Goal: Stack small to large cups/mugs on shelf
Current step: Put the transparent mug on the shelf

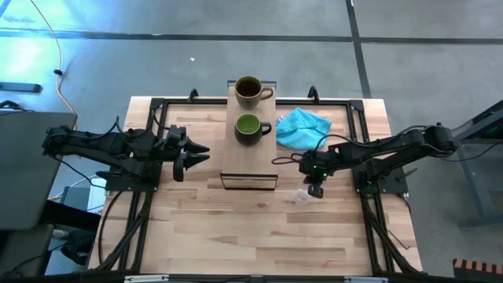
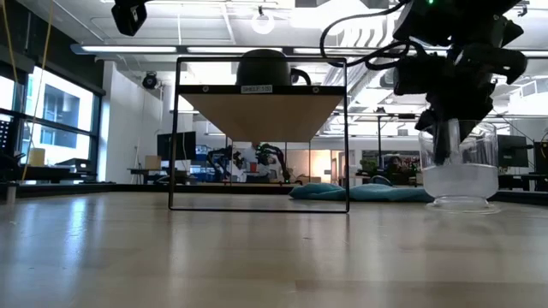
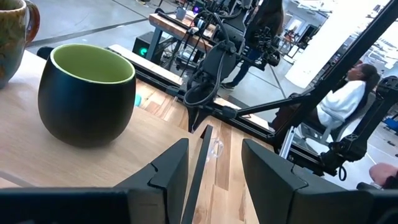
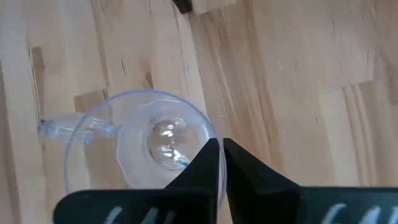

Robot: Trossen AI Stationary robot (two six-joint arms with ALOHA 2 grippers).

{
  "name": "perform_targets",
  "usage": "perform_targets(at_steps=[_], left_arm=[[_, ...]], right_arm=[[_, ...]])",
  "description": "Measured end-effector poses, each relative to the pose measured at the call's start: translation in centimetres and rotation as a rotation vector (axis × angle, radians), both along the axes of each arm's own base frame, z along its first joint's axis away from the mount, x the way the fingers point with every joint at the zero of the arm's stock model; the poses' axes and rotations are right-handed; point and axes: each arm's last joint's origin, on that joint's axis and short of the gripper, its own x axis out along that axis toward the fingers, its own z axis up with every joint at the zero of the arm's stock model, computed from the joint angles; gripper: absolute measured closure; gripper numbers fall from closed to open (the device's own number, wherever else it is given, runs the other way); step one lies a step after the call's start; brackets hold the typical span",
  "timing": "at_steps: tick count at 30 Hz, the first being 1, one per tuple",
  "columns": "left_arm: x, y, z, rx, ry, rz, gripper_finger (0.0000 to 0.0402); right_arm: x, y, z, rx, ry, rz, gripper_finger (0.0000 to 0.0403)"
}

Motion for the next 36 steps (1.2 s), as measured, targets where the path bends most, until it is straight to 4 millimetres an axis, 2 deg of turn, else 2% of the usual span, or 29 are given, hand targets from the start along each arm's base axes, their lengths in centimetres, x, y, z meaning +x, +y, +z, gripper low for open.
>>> perform_targets(at_steps=[6, 14, 29, 36], left_arm=[[0.0, 0.0, 0.0, -0.008, -0.002, 0.002, 0.0263], [0.0, 0.0, 0.0, -0.015, -0.002, 0.003, 0.0263], [0.0, 0.0, -0.1, -0.015, 0.009, 0.004, 0.0263], [0.0, 0.0, -0.2, -0.015, 0.017, 0.004, 0.0263]], right_arm=[[-0.2, 0.0, 0.0, -0.044, 0.0, 0.092, 0.0401], [-0.2, -0.1, 0.2, -0.066, 0.018, 0.088, 0.0402], [1.2, -0.2, 6.2, -0.188, -0.045, 0.231, 0.0403], [1.1, -0.2, 7.2, -0.188, -0.025, 0.238, 0.0403]])
